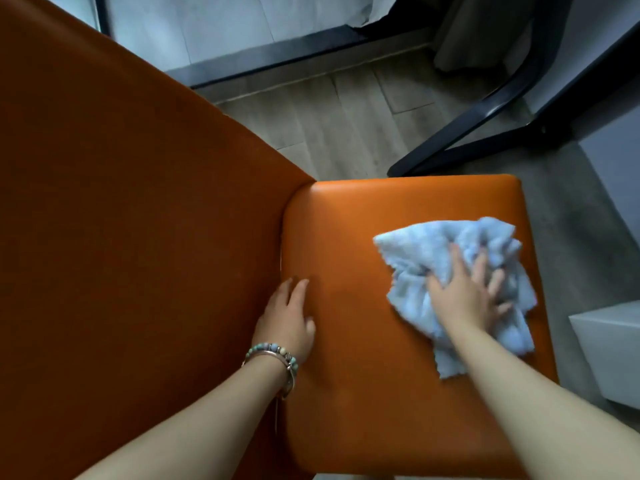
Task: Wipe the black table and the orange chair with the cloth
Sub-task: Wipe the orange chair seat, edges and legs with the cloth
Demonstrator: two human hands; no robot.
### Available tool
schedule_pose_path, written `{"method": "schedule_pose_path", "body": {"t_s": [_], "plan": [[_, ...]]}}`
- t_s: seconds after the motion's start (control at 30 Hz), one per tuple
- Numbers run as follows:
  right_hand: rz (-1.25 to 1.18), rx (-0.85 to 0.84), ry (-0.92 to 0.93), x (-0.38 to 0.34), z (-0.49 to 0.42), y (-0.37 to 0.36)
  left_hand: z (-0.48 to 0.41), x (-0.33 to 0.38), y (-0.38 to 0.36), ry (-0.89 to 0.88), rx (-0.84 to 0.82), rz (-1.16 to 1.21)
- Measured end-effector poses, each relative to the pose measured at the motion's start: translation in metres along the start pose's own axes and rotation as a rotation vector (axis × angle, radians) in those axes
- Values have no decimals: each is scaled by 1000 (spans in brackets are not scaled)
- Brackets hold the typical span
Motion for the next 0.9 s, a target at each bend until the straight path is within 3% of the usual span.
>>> {"method": "schedule_pose_path", "body": {"t_s": [0.03,0.1,0.23,0.37,0.4,0.53,0.63,0.77,0.9], "plan": [[-96,27,-134,8,-4,7,-1,1,0,6,17,14],[-61,13,-140,2,16,-2,-4,2,-1,9,54,38],[247,-18,566,-38,95,-55,-11,11,-6,-20,163,160],[302,-7,799,-57,76,-41,-13,26,-4,-15,264,221],[292,-37,755,-56,52,-34,-16,32,-3,-29,260,194],[25,-7,157,-13,-41,19,-30,54,-5,-19,132,5],[-138,53,-89,36,-31,22,-39,77,-12,-66,-29,-224],[-9,-40,-153,71,23,0,-50,90,-22,-5,-155,-304],[-130,30,-100,50,-39,26,-63,96,-24,45,-178,-304]]}}
Point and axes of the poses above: each hand's wrist, its own z-axis away from the middle knuckle, its own y-axis out of the back of the hand, x = y × z, the point moved 5 cm from there along -z, towards the middle knuckle, and after that the axes turned 11 degrees about -y, right-handed, at the moved point
